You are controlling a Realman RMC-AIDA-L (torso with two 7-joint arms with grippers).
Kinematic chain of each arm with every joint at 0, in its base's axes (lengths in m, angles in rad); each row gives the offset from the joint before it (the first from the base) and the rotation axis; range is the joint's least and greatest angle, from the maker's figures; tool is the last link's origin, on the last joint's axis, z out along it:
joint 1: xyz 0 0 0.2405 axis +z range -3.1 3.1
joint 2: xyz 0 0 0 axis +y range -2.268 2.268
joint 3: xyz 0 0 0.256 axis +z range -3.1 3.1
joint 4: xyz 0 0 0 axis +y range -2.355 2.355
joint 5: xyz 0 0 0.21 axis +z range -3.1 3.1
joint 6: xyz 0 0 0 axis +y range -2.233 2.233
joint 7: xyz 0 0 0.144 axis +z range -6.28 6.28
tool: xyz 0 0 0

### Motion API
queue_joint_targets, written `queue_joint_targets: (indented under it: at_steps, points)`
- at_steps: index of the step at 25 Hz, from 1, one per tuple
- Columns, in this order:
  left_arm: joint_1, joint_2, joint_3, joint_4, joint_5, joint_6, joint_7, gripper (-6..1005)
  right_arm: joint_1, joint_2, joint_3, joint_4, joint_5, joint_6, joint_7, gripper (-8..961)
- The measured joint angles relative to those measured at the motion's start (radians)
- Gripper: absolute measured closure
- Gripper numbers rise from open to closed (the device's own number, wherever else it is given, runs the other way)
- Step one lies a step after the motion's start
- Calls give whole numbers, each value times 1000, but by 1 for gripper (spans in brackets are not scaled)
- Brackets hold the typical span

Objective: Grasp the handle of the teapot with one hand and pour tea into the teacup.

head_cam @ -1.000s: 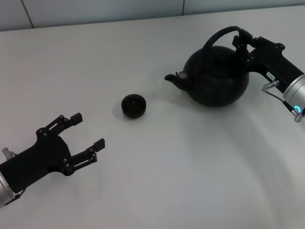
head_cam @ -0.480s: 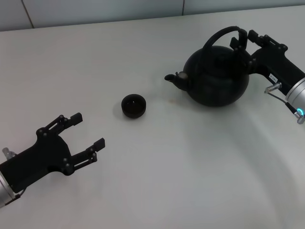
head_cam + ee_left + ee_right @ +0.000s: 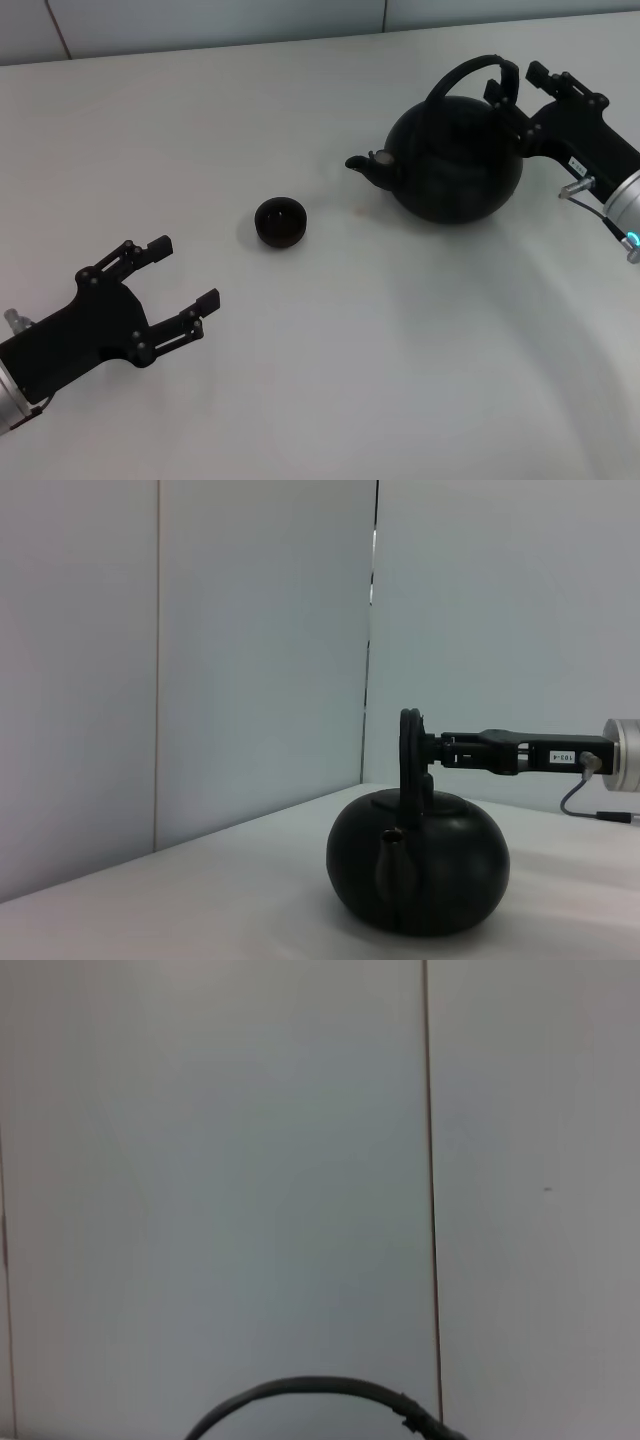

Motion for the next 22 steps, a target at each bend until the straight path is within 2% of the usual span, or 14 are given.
queue_joint_targets:
  at_steps: [7, 10, 11, 13, 14, 16, 19, 22]
  points:
    - [0, 0, 0, -3, 0, 1, 4, 139, -64, -3, -7, -8, -1, -149, 28, 320]
    - [0, 1, 0, -1, 0, 2, 5, 139, -106, -5, -22, -37, -16, -242, 66, 307]
    - [0, 1, 0, -1, 0, 2, 5, 139, -134, -6, -43, -67, -18, -310, 89, 303]
    - [0, 1, 1, -1, 0, 3, 5, 139, -145, -7, -57, -84, -18, -341, 108, 295]
    - [0, 1, 1, -1, 0, 3, 5, 139, -160, -11, -105, -132, -18, -386, 172, 290]
    - [0, 3, 0, -1, 0, 4, 6, 139, -163, -12, -135, -159, -19, -399, 215, 282]
    - [-1, 3, 0, 0, 0, 4, 6, 139, -169, -14, -265, -259, -19, -432, 352, 270]
    - [-1, 3, 0, 1, 0, 4, 6, 139, -172, -17, -324, -294, -20, -454, 370, 257]
